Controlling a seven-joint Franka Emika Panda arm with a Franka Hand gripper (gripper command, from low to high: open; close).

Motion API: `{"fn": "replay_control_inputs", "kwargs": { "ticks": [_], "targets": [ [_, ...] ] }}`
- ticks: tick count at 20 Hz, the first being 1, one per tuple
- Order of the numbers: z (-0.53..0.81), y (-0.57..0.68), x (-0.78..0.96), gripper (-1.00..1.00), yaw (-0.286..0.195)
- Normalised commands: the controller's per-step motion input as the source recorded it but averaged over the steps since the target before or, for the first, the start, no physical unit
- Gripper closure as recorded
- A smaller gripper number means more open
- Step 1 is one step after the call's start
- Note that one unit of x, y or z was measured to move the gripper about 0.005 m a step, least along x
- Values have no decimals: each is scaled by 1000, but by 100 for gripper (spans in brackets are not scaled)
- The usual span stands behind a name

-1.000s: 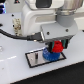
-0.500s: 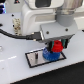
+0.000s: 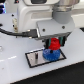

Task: Insert the blue gear onto the right peg, followed by the red gear

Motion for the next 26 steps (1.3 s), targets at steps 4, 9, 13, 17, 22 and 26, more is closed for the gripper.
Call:
{"fn": "replay_control_inputs", "kwargs": {
  "ticks": [4,9,13,17,22,26],
  "targets": [
    [-44,-43,283,100,0],
    [-13,-22,199,100,0],
    [494,4,281,100,0],
    [-67,-10,205,100,0],
    [-13,-5,222,100,0],
    [-182,-27,234,100,0]
  ]
}}
